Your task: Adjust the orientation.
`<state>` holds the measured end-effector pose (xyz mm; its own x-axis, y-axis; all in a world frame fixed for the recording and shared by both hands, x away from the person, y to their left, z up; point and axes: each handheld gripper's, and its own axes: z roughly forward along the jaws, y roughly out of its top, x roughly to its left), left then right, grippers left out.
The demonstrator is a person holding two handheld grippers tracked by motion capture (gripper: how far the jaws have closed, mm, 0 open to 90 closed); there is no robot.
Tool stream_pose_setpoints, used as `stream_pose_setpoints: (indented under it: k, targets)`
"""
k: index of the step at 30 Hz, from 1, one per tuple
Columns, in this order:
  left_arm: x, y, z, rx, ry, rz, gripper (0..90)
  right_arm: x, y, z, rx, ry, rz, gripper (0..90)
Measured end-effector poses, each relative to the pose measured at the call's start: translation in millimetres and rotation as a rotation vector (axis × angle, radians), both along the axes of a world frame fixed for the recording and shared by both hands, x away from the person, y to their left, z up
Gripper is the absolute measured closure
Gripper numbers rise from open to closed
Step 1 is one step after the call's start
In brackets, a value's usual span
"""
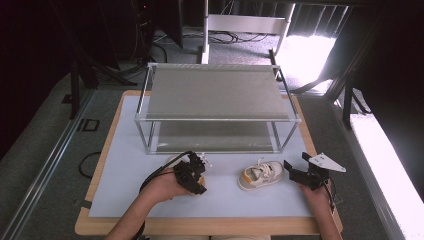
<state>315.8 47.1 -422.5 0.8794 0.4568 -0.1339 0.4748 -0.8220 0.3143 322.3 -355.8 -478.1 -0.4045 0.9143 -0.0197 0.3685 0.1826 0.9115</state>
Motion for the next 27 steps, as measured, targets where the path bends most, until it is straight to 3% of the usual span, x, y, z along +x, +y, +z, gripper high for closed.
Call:
stream_pose_setpoints:
  k: [3,6,7,9,10,12,14,16,22,27]
  targets:
    - [0.3,-4.7,-12.1,0.049,0.005,-0.014,68.4,-0.9,-0.2,0.0,-0.001,-0.01,0.0,16.2]
    - [0.3,-3.2,-11.6,0.018,0.019,-0.019,74.9,-2.2,-0.5,0.1,0.003,-0.02,0.012,14.6]
    - [1.0,-3.5,-10.4,0.008,0.004,-0.011,77.0,-2.6,-0.7,0.1,0.006,-0.025,0.016,13.1]
    - [0.7,-4.6,-10.8,0.027,0.014,-0.046,78.4,-2.9,-2.7,0.2,0.021,-0.028,0.033,13.1]
    - [0.5,-4.7,-10.1,0.012,0.005,-0.04,78.5,-2.9,-3.3,0.2,0.029,-0.03,0.031,12.9]
    - [-3.1,-4.8,-7.0,0.017,0.004,-0.097,79.2,-3.3,-4.9,0.2,0.044,-0.033,0.027,12.9]
    - [-4.8,-3.1,0.8,-0.005,0.013,-0.116,79.5,-3.3,-5.9,0.2,0.054,-0.033,0.013,12.8]
    - [-6.4,-1.5,9.2,-0.016,-0.004,-0.133,79.5,-2.7,-7.0,0.3,0.064,-0.026,0.006,12.8]
    - [-15.0,2.8,27.3,0.079,-0.076,-0.249,79.9,-1.7,-10.4,0.1,0.1,-0.015,0.022,13.2]
    - [-16.9,0.2,33.0,0.139,-0.125,-0.325,79.8,-2.4,-8.2,0.1,0.077,-0.025,0.017,13.2]
